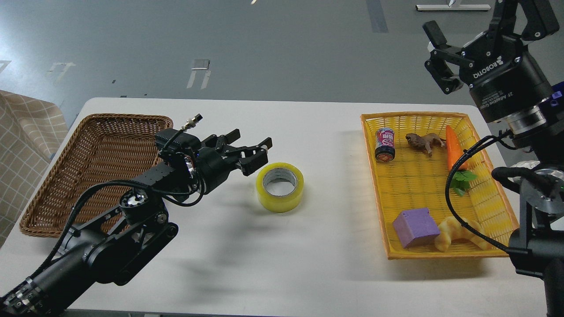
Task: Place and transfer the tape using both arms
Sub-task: 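Swing the left gripper toward the tape roll on the table, then grasp the tape roll's rim with the left gripper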
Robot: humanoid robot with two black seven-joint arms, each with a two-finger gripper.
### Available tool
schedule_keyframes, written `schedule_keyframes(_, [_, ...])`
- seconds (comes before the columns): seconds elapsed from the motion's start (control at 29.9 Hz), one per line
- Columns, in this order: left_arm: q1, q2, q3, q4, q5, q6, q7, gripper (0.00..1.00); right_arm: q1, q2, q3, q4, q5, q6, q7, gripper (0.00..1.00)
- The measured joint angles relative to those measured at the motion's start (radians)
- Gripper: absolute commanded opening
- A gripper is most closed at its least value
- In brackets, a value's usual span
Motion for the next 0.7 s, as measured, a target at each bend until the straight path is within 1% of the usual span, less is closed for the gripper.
schedule_keyframes(0.07, [-0.027,-0.019,0.046,0.043,0.0,0.0,0.017,0.98,0.004,-0.002,0.0,0.0,0.0,0.005,0.0,1.0])
schedule_keyframes(0.23, [-0.073,-0.048,0.114,0.111,0.0,0.001,0.031,0.98,0.009,-0.021,0.004,-0.006,0.0,0.031,0.0,1.0])
schedule_keyframes(0.47, [-0.079,-0.067,0.122,0.167,0.0,0.001,0.035,0.98,0.007,-0.031,0.036,-0.009,0.006,0.053,0.004,1.0])
schedule_keyframes(0.7, [-0.064,-0.099,0.122,0.18,0.0,0.002,0.031,0.98,0.002,-0.04,0.057,-0.012,0.006,0.053,0.005,1.0])
